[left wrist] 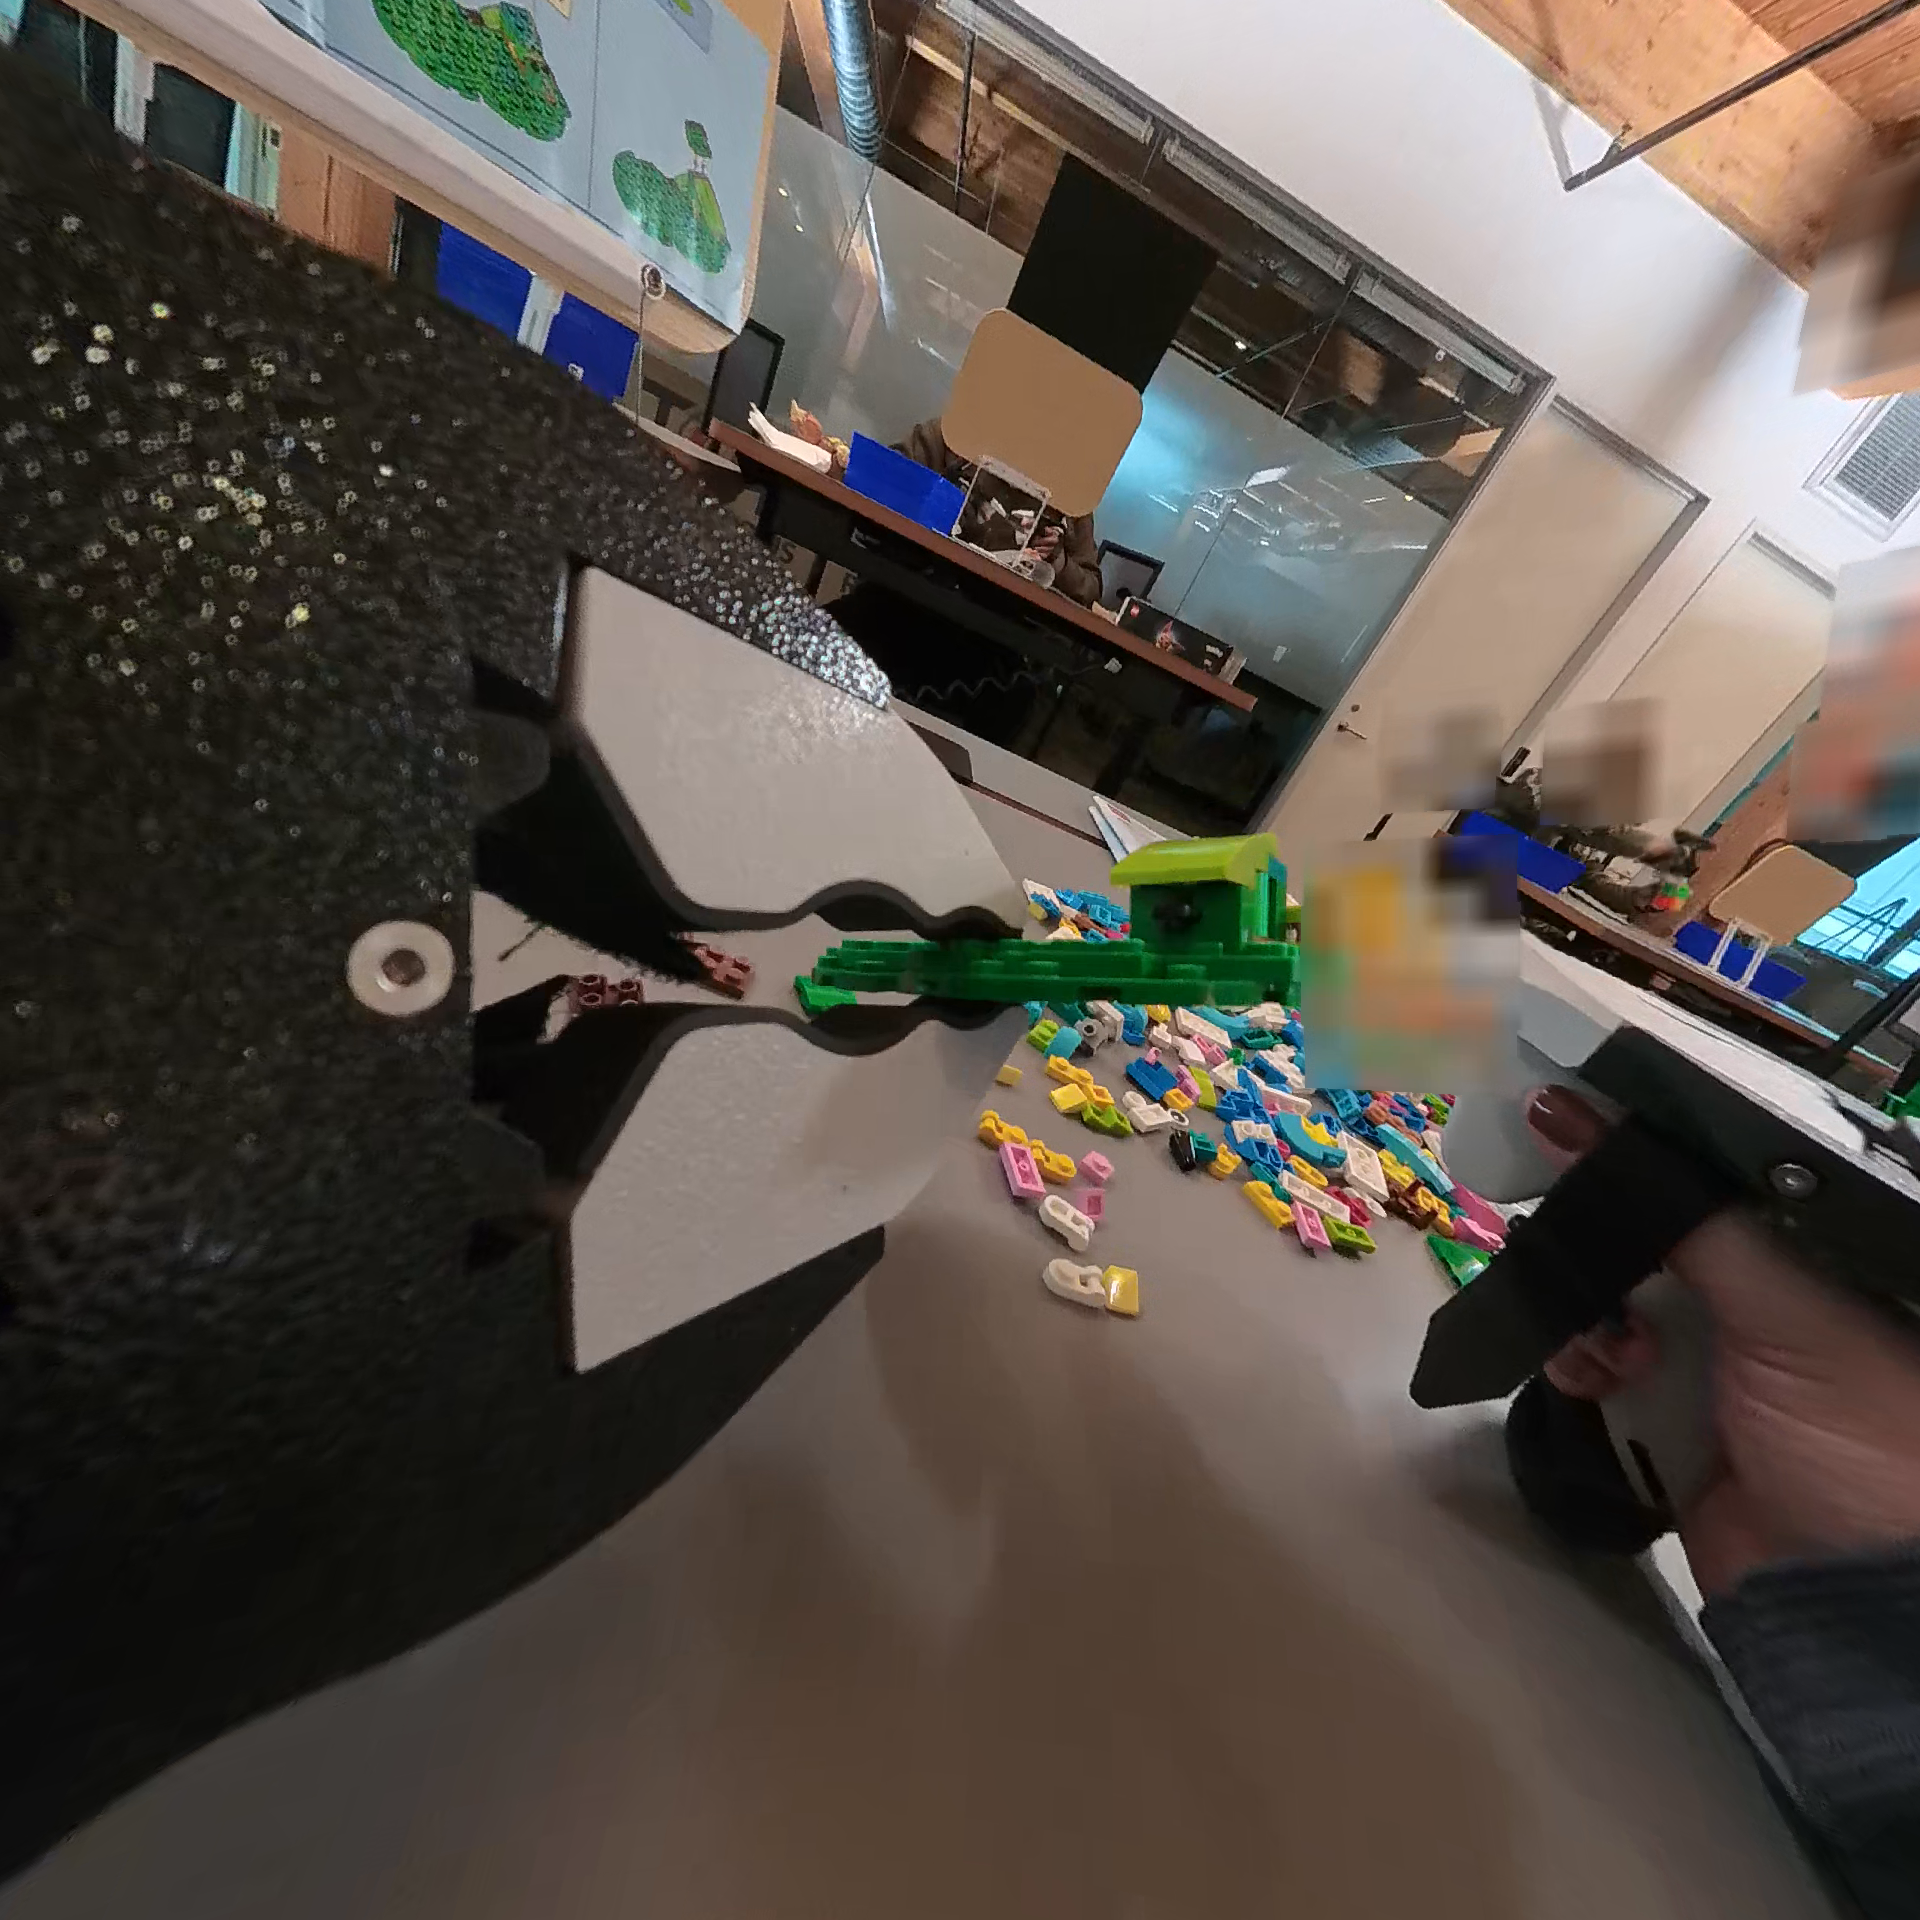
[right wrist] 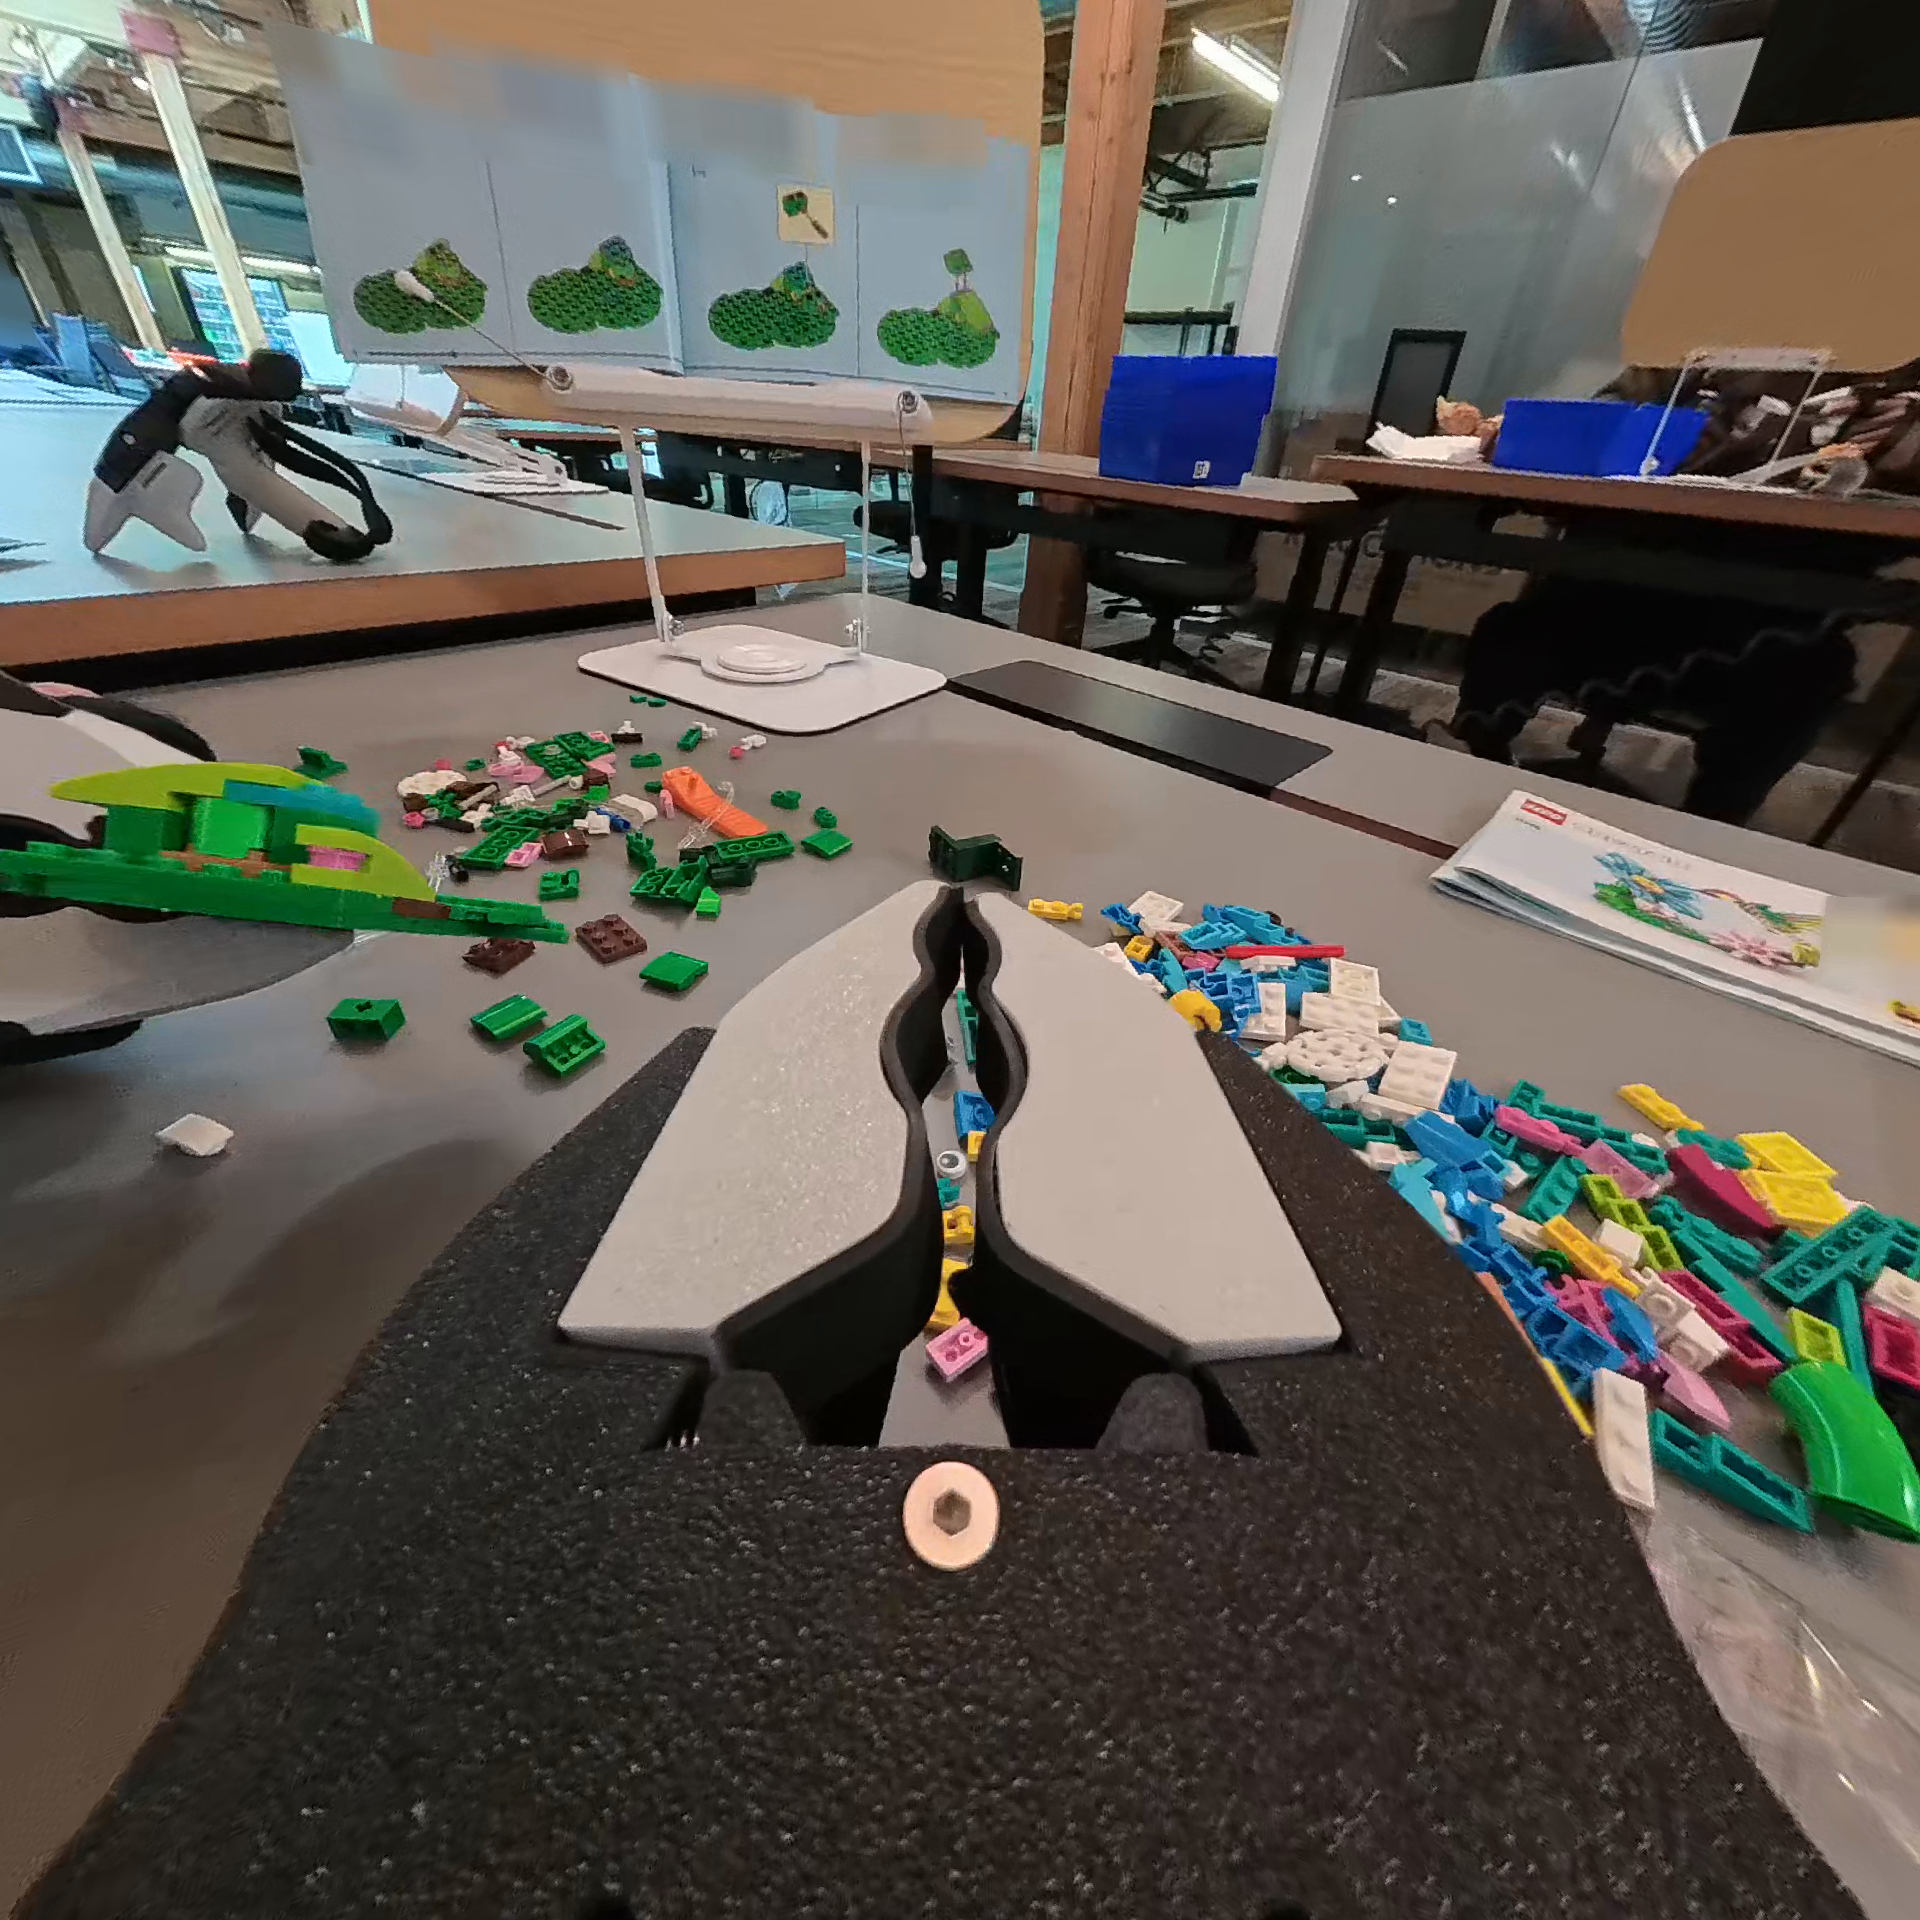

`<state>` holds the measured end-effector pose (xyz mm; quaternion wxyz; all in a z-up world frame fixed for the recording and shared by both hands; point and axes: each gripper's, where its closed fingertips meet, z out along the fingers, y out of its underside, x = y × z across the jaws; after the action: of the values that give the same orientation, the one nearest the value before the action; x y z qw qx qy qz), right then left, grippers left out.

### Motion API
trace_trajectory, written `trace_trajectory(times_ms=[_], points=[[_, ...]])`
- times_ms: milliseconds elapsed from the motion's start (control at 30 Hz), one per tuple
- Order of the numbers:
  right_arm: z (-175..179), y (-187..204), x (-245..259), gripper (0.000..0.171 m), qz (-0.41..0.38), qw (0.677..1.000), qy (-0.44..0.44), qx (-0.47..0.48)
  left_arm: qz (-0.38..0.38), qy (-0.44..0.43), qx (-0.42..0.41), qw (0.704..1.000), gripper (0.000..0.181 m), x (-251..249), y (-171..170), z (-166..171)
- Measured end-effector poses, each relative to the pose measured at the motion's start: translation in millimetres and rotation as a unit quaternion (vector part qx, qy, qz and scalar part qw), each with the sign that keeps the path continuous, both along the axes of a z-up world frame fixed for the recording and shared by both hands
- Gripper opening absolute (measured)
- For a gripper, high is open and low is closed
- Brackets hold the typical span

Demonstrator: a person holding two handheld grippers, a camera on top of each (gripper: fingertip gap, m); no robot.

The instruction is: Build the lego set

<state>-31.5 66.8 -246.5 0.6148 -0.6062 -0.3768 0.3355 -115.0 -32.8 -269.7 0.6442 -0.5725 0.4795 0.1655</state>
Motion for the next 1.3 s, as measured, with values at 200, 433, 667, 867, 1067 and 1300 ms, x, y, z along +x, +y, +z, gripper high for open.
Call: trace_trajectory(times_ms=[200,433,667,867,1067,1300], points=[[-0.6,-2.4,-2.4,0.000,-0.006,0.999,-0.021,0.028,0.006,-0.003,0.006,1.000,0.008,-2.0,0.5,2.2],[-4.4,8.2,5.0,0.000,-0.020,0.998,-0.047,0.023,0.015,0.006,0.021,1.000,0.008,-4.5,1.1,4.3],[-5.5,17.5,10.3,0.000,-0.044,0.998,-0.041,0.021,-0.024,0.069,0.031,0.997,0.008,13.3,-6.8,-6.2],[-0.7,19.8,14.3,0.000,-0.072,0.994,-0.053,0.061,-0.022,0.088,0.041,0.995,0.008,14.4,-7.0,-7.8],[58.6,10.3,52.6,0.000,-0.161,0.963,0.044,0.212,-0.022,0.095,0.038,0.994,0.008,14.8,-6.6,-9.9],[60.8,21.6,69.0,0.000,-0.186,0.963,0.070,0.183,-0.025,0.100,0.039,0.994,0.008,16.6,-7.3,-11.3]])
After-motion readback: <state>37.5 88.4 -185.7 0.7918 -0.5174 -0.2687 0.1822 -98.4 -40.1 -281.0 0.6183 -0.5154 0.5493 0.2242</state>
